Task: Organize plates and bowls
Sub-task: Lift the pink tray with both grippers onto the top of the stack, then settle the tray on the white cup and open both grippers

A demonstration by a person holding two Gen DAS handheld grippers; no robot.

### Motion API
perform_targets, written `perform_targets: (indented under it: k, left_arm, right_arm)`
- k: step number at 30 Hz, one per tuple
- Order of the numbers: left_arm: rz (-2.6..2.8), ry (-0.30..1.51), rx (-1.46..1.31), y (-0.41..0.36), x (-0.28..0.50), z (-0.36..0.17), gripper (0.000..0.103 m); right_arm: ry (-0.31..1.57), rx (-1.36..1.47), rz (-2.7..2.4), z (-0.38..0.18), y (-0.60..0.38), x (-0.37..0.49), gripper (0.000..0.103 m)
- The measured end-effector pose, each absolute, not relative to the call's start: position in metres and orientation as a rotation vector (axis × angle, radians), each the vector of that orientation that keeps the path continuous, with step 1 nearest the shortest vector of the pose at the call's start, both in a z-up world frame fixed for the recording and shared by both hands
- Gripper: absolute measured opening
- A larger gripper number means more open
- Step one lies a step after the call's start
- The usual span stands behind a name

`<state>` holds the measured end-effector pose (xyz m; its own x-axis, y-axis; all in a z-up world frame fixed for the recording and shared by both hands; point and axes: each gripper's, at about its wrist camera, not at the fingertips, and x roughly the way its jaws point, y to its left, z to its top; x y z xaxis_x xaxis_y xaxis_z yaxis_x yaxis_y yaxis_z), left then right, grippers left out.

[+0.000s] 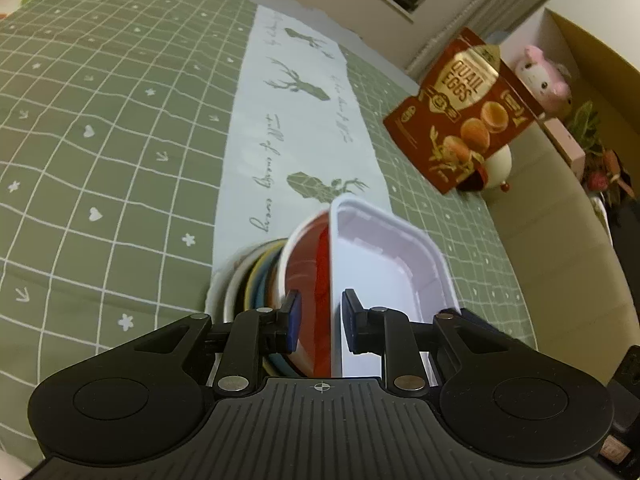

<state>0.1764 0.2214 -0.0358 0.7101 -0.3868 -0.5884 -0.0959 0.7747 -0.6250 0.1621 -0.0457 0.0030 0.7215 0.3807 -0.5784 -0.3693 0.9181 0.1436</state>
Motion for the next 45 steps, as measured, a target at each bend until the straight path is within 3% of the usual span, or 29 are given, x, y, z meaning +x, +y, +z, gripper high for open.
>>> perform_targets:
  k: [12, 19, 28, 45]
  left_arm:
    - [-0.227, 0.809, -0.746, 0.219, 0.185, -0.039, 0.022]
    - [-0.262, 0.674, -0.65, 0.212, 0.178, 0.009, 0.022]
    - [-0.21, 0.823, -0.748, 0.215, 0.206, -0.048, 0.022]
    - [-0.181, 0.783, -0.68, 0.216, 0.186, -0.03, 0.022]
  right_arm:
    - [0.721, 0.097, 0.422, -0.005, -0.042, 0.189, 0.045]
    - [0.555, 0.042, 0.44, 0.032, -0.036, 0.177, 0.045]
    - [0.606, -0.03, 0.357, -0.001, -0.026, 0.195, 0.046]
    - [0.65, 0.055, 0.417, 0.0, -0.033, 0.185, 0.046]
